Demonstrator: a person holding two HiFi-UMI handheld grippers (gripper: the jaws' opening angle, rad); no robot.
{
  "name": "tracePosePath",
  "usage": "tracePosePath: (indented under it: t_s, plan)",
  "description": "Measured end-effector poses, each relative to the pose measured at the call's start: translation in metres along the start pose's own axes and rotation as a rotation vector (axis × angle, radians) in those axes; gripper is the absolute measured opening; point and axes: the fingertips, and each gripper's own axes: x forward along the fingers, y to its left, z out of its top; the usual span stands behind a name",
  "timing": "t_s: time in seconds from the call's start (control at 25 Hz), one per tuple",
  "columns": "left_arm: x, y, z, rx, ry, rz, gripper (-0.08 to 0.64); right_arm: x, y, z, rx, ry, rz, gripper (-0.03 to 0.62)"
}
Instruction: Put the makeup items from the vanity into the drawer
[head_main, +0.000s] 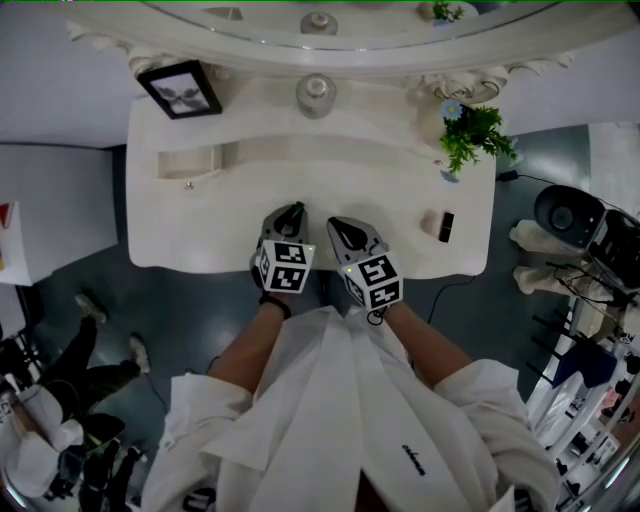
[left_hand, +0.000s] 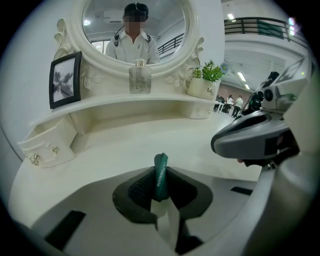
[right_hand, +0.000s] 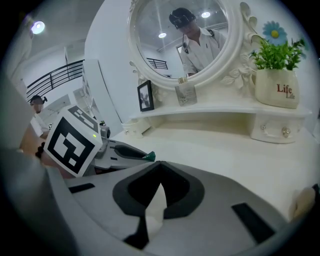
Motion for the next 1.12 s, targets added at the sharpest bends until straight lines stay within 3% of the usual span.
tracePosePath:
  t_s: [0.44,1.12]
  plan:
    - [-0.028,0.024,0.021,-0.056,-0.080,0.016,0.074,0.018,0.019,0.029,-0.046,-0.026,0.026,0.018]
    - [-0.085,0.108,0.039,-0.177,-0.208,0.123,0.074,0.086,0.086,0.088,-0.163,-0.047,0.139,0.018]
